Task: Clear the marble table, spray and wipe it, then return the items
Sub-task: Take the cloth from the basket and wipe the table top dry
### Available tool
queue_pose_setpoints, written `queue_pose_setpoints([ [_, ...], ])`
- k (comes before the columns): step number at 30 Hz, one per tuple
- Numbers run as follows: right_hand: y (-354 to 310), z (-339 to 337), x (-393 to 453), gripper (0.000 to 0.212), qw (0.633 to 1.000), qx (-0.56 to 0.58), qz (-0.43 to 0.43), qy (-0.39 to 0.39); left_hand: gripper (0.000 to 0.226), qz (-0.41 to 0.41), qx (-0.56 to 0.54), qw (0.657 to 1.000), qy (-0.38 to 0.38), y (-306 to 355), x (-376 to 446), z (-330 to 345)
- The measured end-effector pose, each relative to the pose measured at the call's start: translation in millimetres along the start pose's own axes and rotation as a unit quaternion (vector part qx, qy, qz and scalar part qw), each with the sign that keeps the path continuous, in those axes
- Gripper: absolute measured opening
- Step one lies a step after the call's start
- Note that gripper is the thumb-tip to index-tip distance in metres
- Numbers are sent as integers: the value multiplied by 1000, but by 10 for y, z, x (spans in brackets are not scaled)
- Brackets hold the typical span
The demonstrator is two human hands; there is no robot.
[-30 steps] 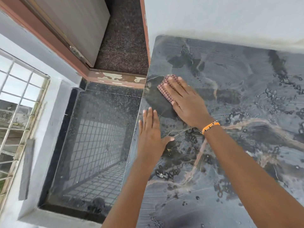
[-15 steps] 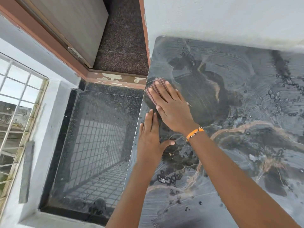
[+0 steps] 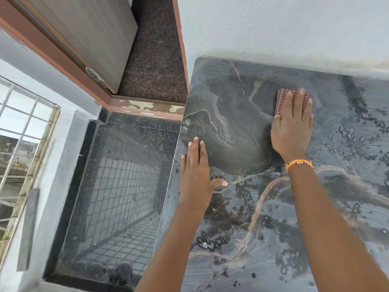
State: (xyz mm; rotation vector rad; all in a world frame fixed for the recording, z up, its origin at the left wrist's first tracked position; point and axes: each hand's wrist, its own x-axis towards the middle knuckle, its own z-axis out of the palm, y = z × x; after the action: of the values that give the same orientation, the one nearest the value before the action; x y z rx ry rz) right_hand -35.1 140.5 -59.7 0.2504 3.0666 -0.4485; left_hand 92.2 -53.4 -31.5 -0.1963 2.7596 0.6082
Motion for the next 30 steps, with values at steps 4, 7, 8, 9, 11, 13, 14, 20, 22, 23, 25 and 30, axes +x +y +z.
queue_pose_setpoints([
  [4,-482,175,-406,63,991,-8,-133,-18,112,0,-5,1000,6,-14,33,20],
  [7,-1029,328,-289,62,963,2,-266,-45,113,-6,-13,1000,5,-8,55,20],
  [8,-1198,365,-167,61,956,4,-290,-52,113,-8,-13,1000,3,-9,56,20],
  [9,-1345,395,-26,60,952,4,-301,-58,113,-10,-12,1000,1,-3,52,23],
  [11,-1571,419,269,58,952,-4,-298,-67,112,-10,-9,1000,-3,13,49,23],
  [13,-1682,416,505,58,958,-9,-279,-64,110,0,-9,1000,-5,51,36,31],
  [14,-1693,406,582,58,961,-4,-268,-61,109,8,-8,1000,-6,77,30,44],
  [20,-1271,291,667,60,975,4,-220,-30,110,39,27,999,-26,275,6,126],
  [22,-928,216,683,60,983,-5,-181,-11,112,40,30,998,-35,308,-6,150],
  [23,-733,172,698,60,987,-8,-160,2,113,37,32,998,-37,312,-11,162],
  [25,-326,70,737,60,993,-8,-113,24,113,35,36,998,-37,319,-24,175],
  [30,508,-176,774,58,999,-12,2,45,113,33,36,998,-34,301,-16,181],
])
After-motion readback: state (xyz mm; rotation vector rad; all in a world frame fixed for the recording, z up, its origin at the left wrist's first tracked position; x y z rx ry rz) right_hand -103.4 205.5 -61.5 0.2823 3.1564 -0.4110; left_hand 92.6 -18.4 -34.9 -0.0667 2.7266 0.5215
